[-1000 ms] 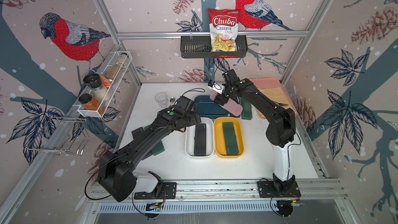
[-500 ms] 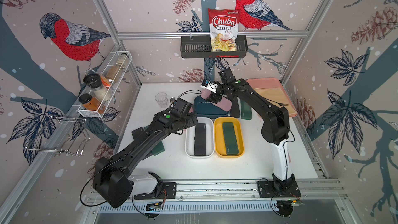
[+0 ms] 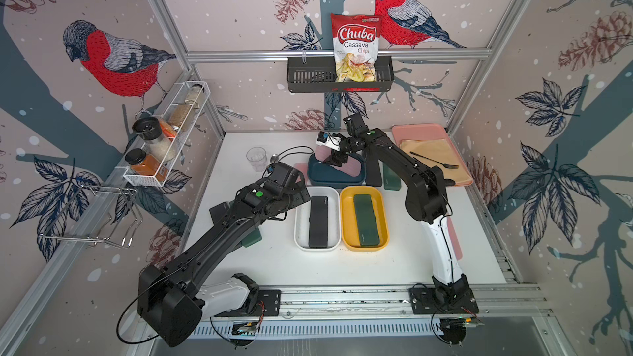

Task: Place the pencil cases by color into the storage box
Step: Place the pencil case at the storage box.

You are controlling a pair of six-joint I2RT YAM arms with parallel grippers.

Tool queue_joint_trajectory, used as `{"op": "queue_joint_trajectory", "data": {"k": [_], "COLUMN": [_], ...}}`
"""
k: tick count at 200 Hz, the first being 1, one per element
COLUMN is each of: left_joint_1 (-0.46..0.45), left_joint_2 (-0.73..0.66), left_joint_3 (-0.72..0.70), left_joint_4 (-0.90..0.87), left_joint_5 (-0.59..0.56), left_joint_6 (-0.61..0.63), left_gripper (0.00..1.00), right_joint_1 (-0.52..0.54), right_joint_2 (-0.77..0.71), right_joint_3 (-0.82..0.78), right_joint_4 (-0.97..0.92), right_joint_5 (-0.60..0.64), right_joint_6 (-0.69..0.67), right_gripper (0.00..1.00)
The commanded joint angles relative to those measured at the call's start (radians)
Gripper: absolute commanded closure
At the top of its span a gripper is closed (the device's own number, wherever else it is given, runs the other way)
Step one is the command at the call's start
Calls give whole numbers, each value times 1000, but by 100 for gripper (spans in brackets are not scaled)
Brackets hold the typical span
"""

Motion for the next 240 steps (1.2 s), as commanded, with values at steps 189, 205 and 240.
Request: {"op": "queue_joint_trajectory", "data": {"k": [189,205,240], "left_joint_1": [4,4,8], "left_joint_2": [-18,-19,-22], "left_joint_3": [10,13,14], "left_joint_4": [-74,-78,-86], "left_joint_5": [-57,-61,-65], "left_joint_6": [-18,-16,-15], "left_gripper": [4,4,4], "right_joint_1": [34,34,36], "right_joint_2": [148,152,157], "right_joint_3": [-5,-10,-22], "right_joint_4": [117,121,130], "right_joint_5": [-7,1,20], "right_joint_6": [29,32,33], "right_gripper": [33,33,32]}}
